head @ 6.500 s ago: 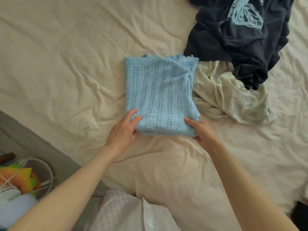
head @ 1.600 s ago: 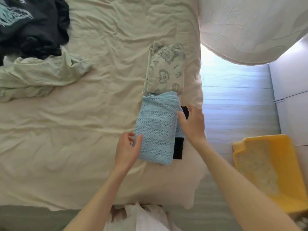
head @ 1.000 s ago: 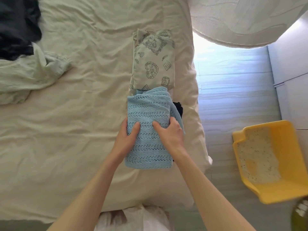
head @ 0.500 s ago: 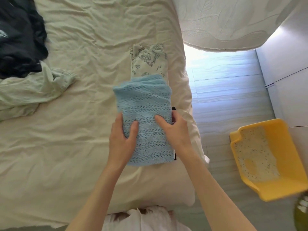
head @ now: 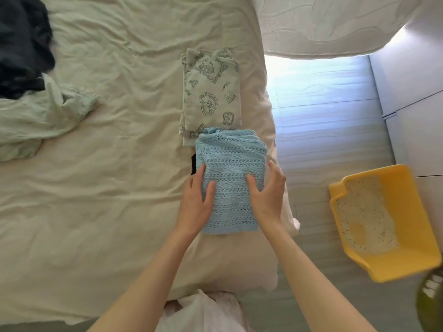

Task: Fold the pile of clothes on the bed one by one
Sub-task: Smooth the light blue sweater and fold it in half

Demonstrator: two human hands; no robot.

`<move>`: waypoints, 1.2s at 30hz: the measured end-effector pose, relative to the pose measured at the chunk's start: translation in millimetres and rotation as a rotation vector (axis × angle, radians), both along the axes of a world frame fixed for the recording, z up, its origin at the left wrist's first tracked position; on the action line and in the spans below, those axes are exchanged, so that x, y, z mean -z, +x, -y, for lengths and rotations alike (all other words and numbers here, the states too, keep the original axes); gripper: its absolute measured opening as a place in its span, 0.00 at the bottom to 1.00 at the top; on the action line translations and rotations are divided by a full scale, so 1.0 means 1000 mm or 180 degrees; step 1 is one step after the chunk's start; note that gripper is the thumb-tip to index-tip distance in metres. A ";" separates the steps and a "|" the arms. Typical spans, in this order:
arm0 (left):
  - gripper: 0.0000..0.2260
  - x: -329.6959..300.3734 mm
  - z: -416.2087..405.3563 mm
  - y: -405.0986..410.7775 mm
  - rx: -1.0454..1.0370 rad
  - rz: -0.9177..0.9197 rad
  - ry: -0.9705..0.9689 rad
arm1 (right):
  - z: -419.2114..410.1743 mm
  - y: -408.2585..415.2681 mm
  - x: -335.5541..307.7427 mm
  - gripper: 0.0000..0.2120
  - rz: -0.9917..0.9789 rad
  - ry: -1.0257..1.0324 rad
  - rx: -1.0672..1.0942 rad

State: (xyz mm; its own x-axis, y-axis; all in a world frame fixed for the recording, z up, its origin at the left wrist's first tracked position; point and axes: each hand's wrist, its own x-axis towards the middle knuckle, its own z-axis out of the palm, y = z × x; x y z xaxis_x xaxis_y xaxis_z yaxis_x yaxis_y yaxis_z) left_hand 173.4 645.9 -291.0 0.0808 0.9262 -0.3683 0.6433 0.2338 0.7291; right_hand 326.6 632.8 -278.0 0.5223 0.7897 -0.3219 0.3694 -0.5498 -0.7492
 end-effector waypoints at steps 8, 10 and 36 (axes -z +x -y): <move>0.22 0.013 -0.007 0.011 0.1639 -0.1294 0.1237 | 0.003 -0.005 0.032 0.22 0.1801 0.0283 -0.2000; 0.22 0.029 -0.011 0.009 0.1764 -0.1582 0.0735 | -0.001 -0.001 0.044 0.24 0.1913 -0.0297 -0.2344; 0.30 -0.216 0.085 -0.265 -0.0356 -0.1302 0.1185 | 0.022 -0.209 -0.224 0.30 0.1622 0.0988 -0.2696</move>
State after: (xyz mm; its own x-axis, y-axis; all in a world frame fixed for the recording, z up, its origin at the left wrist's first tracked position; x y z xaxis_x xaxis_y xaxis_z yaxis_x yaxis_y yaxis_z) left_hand -92.0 560.6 -75.4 -0.1059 0.9944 0.0044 0.8770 0.0913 0.4718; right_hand 117.1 610.4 -53.7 -0.2259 0.9722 0.0621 0.8580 0.2287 -0.4598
